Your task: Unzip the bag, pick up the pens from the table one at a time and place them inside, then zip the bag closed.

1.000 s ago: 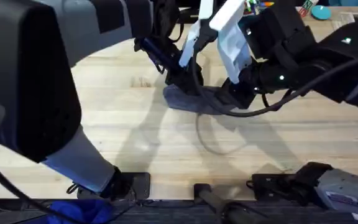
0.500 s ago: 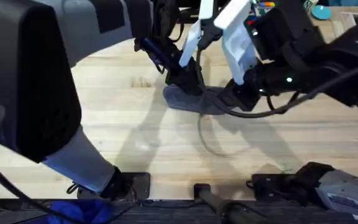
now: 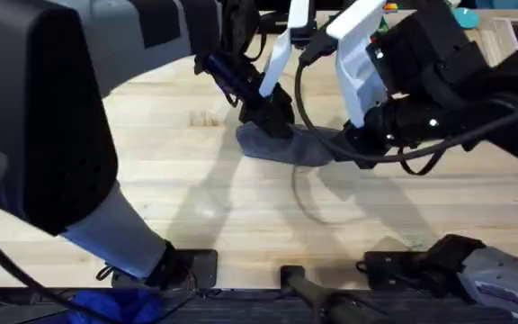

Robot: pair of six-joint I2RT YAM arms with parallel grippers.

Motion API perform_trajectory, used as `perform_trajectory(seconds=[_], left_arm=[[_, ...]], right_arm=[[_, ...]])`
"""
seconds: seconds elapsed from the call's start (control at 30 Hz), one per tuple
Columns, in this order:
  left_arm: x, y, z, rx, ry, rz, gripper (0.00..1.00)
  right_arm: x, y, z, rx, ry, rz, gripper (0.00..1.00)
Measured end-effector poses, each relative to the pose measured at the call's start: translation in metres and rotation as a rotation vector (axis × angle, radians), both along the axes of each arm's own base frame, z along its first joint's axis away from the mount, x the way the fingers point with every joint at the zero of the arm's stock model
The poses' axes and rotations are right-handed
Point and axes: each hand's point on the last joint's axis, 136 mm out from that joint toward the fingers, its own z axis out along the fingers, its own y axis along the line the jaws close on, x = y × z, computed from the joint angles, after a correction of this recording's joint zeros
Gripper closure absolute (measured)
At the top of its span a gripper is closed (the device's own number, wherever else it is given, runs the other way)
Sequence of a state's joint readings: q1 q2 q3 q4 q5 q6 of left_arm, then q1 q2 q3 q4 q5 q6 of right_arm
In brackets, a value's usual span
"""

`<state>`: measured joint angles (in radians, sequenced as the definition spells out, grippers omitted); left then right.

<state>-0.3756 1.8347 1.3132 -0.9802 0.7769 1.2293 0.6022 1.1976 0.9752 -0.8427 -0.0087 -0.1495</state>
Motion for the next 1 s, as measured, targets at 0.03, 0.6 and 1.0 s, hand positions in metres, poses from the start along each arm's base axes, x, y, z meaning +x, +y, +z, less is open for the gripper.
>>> perform_trajectory(seconds=[0.03, 0.6, 1.0], left_arm=[[0.000, 0.000, 0.000, 0.000, 0.000, 0.000, 0.958], [-0.002, -0.001, 0.001, -0.009, 0.007, -0.003, 0.958], [0.000, -0.001, 0.001, -0.011, 0.003, 0.000, 0.959]], right_arm=[[-0.001, -0.002, -0.001, -0.008, 0.008, -0.013, 0.968], [-0.015, -0.026, -0.010, -0.061, 0.103, -0.213, 0.968], [-0.016, -0.055, -0.013, -0.044, 0.193, -0.412, 0.968]])
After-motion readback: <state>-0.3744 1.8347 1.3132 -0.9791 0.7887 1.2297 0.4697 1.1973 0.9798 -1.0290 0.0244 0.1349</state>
